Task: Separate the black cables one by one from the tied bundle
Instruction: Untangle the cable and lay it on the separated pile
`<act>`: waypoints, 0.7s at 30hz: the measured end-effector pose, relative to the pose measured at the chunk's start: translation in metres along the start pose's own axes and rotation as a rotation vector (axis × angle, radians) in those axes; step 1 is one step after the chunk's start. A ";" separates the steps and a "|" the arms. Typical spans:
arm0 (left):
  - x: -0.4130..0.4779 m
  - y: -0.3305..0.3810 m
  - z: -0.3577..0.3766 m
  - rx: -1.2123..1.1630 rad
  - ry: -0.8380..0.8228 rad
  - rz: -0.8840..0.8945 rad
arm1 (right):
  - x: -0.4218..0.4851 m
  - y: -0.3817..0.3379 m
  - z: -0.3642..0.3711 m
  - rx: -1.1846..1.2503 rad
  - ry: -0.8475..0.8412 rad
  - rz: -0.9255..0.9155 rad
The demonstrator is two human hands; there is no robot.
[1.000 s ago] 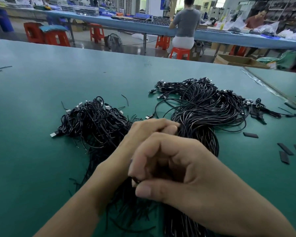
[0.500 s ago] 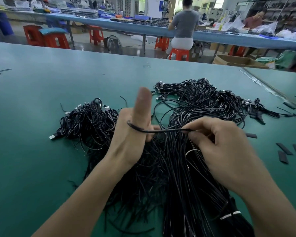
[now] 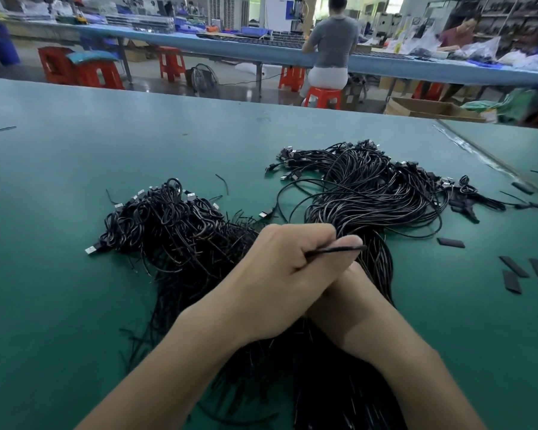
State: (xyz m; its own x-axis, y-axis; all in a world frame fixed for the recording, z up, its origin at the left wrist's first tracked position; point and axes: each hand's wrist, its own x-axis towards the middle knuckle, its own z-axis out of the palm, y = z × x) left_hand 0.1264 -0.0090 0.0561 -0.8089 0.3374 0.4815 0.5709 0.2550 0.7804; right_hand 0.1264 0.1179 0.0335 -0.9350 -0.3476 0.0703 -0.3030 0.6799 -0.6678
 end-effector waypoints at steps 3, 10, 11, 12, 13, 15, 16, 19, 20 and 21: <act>0.001 -0.007 -0.003 0.065 0.057 -0.023 | 0.001 0.006 0.002 0.022 0.186 0.019; 0.000 -0.037 -0.025 -0.017 -0.106 -0.348 | 0.002 0.004 -0.012 0.205 0.318 -0.042; -0.001 -0.041 -0.029 -0.039 -0.155 -0.371 | 0.002 0.005 -0.014 0.215 0.338 -0.027; -0.002 -0.044 -0.031 0.002 -0.193 -0.382 | 0.003 0.007 -0.016 0.238 0.363 -0.006; -0.003 -0.047 -0.031 0.061 -0.205 -0.385 | 0.003 0.006 -0.019 0.271 0.372 0.006; -0.003 -0.051 -0.027 0.129 -0.147 -0.341 | 0.001 0.000 -0.023 0.390 0.325 -0.046; -0.002 -0.052 -0.024 0.128 -0.107 -0.289 | -0.001 -0.007 -0.024 0.471 0.273 -0.112; -0.003 -0.047 -0.021 0.161 -0.058 -0.169 | -0.007 -0.027 -0.020 0.648 0.056 -0.288; -0.004 -0.047 -0.021 0.177 -0.059 -0.156 | -0.008 -0.032 -0.017 0.681 -0.002 -0.300; -0.004 -0.048 -0.022 0.181 -0.044 -0.158 | -0.008 -0.035 -0.015 0.721 -0.026 -0.286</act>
State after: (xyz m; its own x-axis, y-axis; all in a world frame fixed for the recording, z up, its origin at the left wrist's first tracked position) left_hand 0.0996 -0.0427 0.0254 -0.8853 0.3188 0.3385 0.4572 0.4643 0.7585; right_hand 0.1418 0.1064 0.0674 -0.8311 -0.4676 0.3009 -0.3283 -0.0239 -0.9443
